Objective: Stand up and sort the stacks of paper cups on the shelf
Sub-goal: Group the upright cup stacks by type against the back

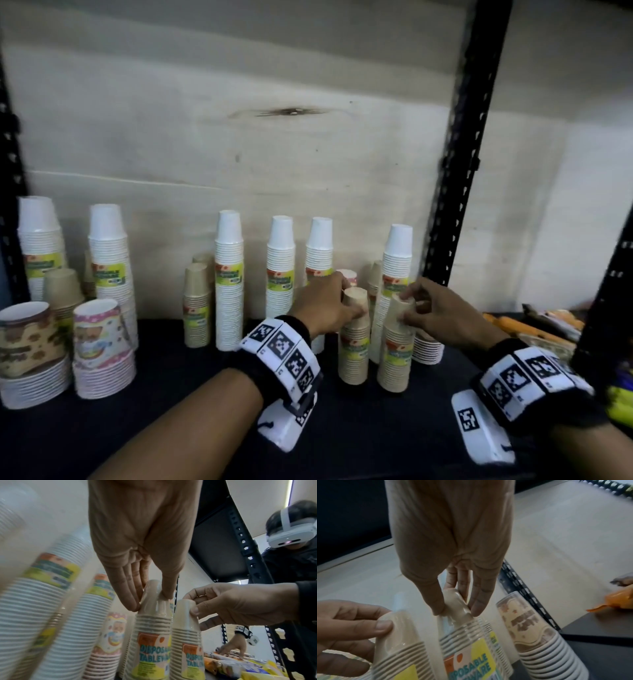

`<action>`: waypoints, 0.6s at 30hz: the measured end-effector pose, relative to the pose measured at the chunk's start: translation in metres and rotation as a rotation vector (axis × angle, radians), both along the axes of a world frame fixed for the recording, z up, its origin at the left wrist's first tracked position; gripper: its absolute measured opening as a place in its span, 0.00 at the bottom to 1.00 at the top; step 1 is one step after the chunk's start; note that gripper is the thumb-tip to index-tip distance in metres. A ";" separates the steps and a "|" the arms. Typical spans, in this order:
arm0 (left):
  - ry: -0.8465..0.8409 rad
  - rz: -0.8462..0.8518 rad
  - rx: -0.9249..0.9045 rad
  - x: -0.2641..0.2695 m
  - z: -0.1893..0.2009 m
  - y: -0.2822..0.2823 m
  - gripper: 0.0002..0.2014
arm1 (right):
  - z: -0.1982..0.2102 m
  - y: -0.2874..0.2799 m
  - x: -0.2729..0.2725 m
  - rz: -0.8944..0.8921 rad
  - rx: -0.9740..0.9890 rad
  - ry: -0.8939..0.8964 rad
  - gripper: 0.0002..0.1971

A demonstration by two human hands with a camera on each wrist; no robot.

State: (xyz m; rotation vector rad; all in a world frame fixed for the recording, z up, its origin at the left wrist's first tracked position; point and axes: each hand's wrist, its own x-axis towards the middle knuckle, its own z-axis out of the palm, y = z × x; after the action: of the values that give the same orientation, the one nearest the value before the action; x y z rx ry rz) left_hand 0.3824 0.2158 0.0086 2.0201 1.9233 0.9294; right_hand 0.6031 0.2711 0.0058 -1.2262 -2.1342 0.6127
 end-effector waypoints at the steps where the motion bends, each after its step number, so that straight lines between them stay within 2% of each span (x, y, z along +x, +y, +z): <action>1: 0.004 -0.005 0.002 0.010 0.000 0.004 0.22 | -0.001 0.001 0.007 -0.017 0.005 0.004 0.12; 10: -0.048 -0.051 0.020 0.066 -0.005 0.030 0.19 | -0.013 0.021 0.049 -0.106 0.067 0.028 0.13; 18: 0.025 -0.053 0.026 0.081 -0.011 0.037 0.22 | -0.013 0.028 0.064 -0.138 0.078 -0.010 0.14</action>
State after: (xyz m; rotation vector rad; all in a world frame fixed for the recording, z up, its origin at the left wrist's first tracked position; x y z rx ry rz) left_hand 0.4630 0.2527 -0.0022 2.0959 1.8704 0.9249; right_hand 0.6673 0.2992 -0.0077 -1.3230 -2.0413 0.4608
